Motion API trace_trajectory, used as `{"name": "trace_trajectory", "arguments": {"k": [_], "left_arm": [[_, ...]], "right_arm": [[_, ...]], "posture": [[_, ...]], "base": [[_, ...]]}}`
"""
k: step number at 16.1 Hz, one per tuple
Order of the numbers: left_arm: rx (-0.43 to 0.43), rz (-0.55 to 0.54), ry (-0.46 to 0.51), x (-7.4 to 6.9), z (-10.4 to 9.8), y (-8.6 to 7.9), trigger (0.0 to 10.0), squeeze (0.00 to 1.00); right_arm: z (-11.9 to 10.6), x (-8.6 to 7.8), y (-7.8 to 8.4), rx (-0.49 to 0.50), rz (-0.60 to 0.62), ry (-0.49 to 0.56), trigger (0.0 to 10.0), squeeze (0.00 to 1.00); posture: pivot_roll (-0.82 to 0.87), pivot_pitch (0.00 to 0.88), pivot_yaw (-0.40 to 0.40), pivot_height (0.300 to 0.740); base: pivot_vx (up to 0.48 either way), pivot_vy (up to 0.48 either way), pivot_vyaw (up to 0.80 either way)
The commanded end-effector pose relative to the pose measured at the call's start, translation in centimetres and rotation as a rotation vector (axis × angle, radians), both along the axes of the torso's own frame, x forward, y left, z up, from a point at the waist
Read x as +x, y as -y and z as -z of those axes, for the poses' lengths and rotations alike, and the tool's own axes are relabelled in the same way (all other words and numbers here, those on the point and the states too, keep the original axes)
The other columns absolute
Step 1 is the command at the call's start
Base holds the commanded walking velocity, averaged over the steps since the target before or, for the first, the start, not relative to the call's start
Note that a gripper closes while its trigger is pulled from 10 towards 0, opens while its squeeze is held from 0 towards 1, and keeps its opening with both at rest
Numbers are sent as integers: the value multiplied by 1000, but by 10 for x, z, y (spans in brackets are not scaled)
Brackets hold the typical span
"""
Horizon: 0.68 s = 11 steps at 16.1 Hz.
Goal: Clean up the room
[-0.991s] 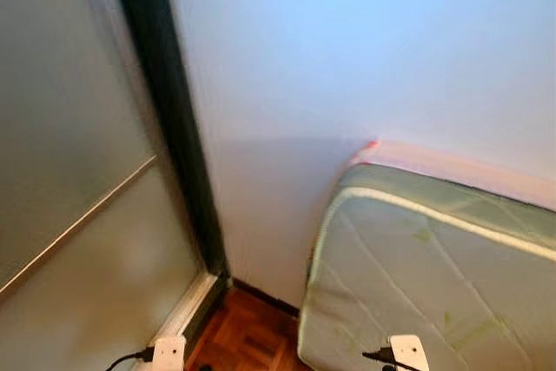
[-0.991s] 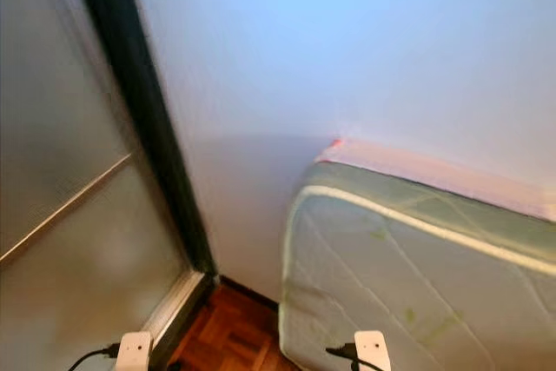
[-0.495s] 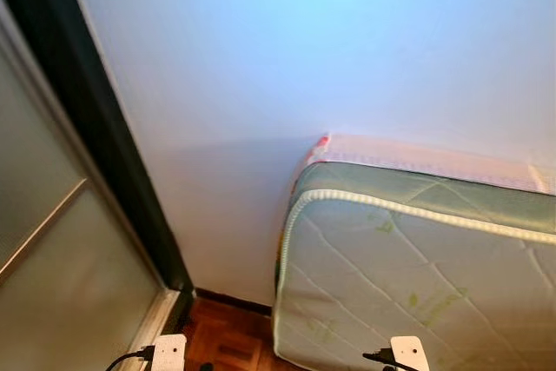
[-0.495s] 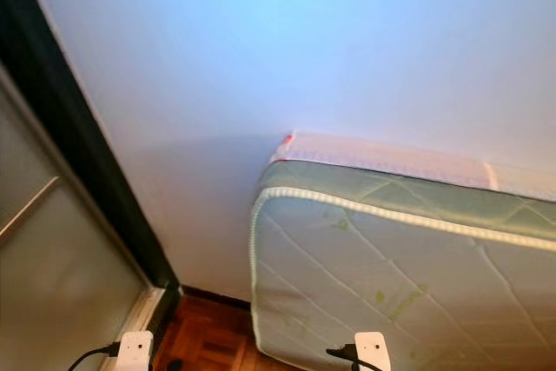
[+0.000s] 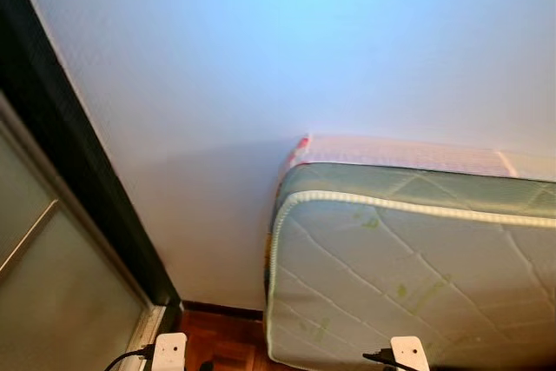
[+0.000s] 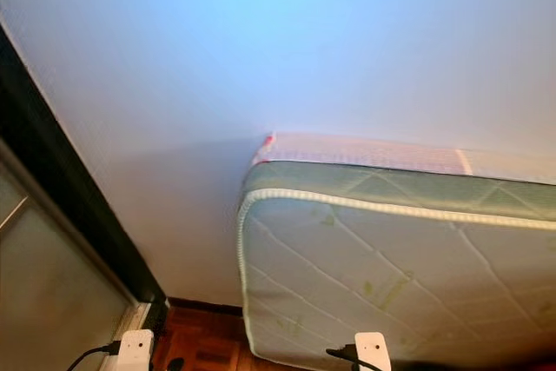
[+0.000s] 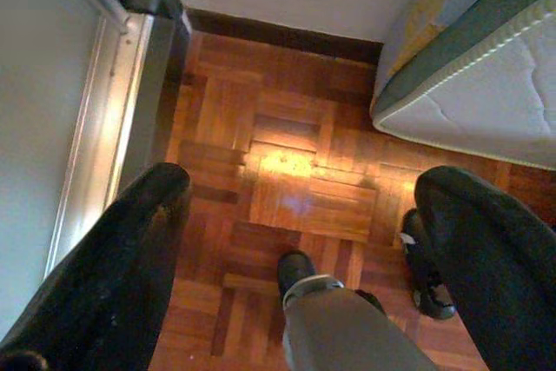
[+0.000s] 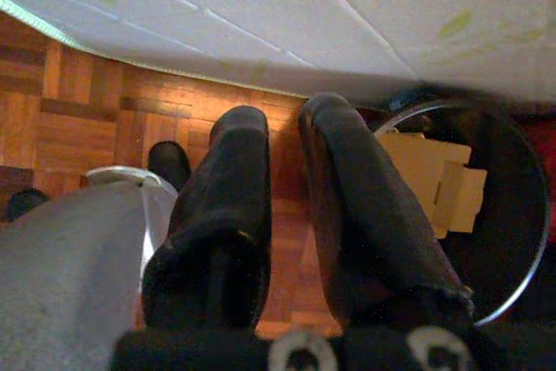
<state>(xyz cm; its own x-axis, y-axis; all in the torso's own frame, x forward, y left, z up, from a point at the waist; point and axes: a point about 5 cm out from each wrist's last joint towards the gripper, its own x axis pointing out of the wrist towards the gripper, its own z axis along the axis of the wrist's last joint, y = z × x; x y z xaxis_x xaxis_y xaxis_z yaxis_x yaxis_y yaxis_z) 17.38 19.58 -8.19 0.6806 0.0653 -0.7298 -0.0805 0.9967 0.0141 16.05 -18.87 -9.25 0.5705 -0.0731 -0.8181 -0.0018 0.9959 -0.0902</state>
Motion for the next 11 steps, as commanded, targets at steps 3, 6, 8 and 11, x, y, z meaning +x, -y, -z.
{"name": "trace_trajectory", "arguments": {"k": [3, 6, 8, 11], "left_arm": [[57, -13, -161, -3, -1, -39, 10000, 0], [53, -14, -149, 3, -3, -35, 10000, 0], [50, -7, -144, 9, -4, -29, 10000, 0], [51, 0, -143, 11, -4, -26, 10000, 0]], "right_arm": [[-18, 36, 21, 226, 260, 35, 10000, 0], [-17, 35, 21, 222, 251, 30, 10000, 0], [-17, 35, 21, 222, 249, 29, 10000, 0], [-17, 35, 21, 219, 242, 24, 10000, 0]], "posture": [[48, 0, 40, 740], [49, 0, 36, 740], [51, 0, 34, 740], [57, 0, 32, 740]], "base": [[0, 0, -775], [0, 0, -775], [0, 0, -775], [0, 0, -775]]}}
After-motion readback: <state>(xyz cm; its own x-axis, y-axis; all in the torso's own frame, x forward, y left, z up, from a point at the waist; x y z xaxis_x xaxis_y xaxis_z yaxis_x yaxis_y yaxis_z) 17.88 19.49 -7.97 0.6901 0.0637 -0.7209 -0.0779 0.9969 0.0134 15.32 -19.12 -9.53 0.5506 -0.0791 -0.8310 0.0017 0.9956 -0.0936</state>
